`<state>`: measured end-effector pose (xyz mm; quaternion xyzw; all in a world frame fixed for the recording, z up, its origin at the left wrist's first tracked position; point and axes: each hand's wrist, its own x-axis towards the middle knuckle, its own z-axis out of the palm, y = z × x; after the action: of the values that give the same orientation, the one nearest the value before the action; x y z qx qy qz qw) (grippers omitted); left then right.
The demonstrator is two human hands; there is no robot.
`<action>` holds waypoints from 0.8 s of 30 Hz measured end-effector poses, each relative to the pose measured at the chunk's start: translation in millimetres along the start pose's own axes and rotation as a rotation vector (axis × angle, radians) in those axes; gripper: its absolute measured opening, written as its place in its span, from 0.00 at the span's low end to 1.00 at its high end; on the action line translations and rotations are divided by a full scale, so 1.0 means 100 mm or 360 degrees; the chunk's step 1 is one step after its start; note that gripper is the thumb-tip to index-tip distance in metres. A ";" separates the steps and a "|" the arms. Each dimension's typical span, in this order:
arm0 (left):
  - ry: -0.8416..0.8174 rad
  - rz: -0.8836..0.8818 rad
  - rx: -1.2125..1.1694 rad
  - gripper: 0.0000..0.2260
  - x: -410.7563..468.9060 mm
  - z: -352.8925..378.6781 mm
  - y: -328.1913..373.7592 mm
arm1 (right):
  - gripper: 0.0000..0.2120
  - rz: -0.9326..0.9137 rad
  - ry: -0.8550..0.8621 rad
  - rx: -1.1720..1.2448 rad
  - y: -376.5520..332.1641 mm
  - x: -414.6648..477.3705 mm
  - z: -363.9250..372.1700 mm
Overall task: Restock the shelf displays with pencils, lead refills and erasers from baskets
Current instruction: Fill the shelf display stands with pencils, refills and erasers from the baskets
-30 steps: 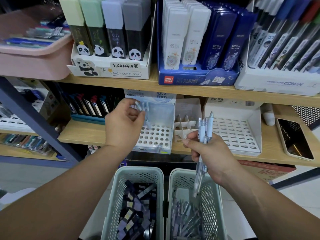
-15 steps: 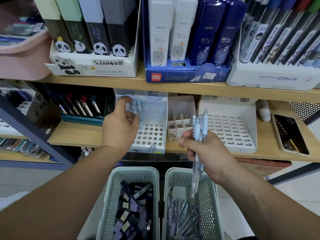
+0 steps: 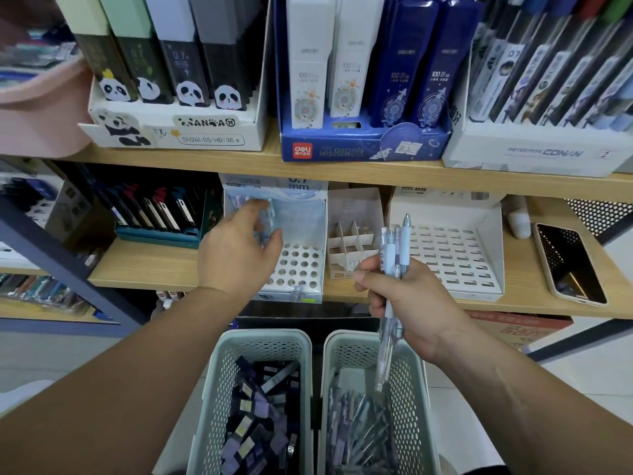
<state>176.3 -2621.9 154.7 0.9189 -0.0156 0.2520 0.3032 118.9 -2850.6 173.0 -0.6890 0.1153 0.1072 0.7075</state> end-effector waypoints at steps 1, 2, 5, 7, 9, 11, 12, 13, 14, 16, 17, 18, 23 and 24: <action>0.0001 -0.0012 -0.0005 0.19 -0.01 -0.02 0.02 | 0.02 0.0004 -0.0016 0.0035 -0.01 -0.01 0.01; -0.0009 -0.0011 -0.0022 0.18 -0.03 -0.04 0.05 | 0.04 0.0009 -0.0038 0.0085 -0.02 -0.01 0.02; -0.0138 0.0059 -0.0265 0.07 -0.15 -0.07 0.20 | 0.08 0.0060 -0.0082 0.0284 -0.05 -0.03 0.06; -0.0459 -0.0088 -0.0598 0.07 -0.28 -0.09 0.37 | 0.07 0.0092 -0.0064 0.0404 -0.07 -0.04 0.10; -0.0911 -0.0306 -0.0862 0.08 -0.43 -0.13 0.55 | 0.09 0.0107 -0.0051 0.0440 -0.08 -0.05 0.13; -0.1112 -0.0393 -0.0983 0.07 -0.55 -0.14 0.64 | 0.12 0.0120 -0.0063 0.0402 -0.08 -0.06 0.16; -0.1080 -0.0412 -0.1032 0.06 -0.57 -0.14 0.65 | 0.12 0.0127 -0.0082 0.0379 -0.08 -0.07 0.17; -0.1012 -0.0455 -0.1085 0.06 -0.57 -0.14 0.65 | 0.12 0.0140 -0.0122 0.0367 -0.08 -0.09 0.19; -0.0947 -0.0526 -0.1151 0.05 -0.56 -0.15 0.65 | 0.10 0.0163 -0.0196 0.0358 -0.08 -0.11 0.21; -0.0906 -0.0676 -0.1302 0.03 -0.51 -0.19 0.64 | 0.06 0.0247 -0.0407 0.0313 -0.08 -0.17 0.26; -0.0926 -0.0721 -0.1382 0.03 -0.50 -0.21 0.64 | 0.05 0.0292 -0.0508 0.0285 -0.07 -0.20 0.29; -0.0957 -0.0742 -0.1469 0.03 -0.49 -0.23 0.63 | 0.05 0.0325 -0.0579 0.0257 -0.07 -0.23 0.32; -0.1003 -0.0788 -0.1674 0.11 -0.48 -0.31 0.59 | 0.02 0.0353 -0.0587 0.0236 -0.08 -0.26 0.39; -0.1004 -0.0801 -0.1684 0.10 -0.48 -0.32 0.58 | 0.01 0.0345 -0.0567 0.0242 -0.09 -0.27 0.40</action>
<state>109.4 -2657.1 185.5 0.6514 -0.0101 -0.1492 0.7438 96.9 -2810.4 190.6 -0.5874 0.0695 0.2938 0.7509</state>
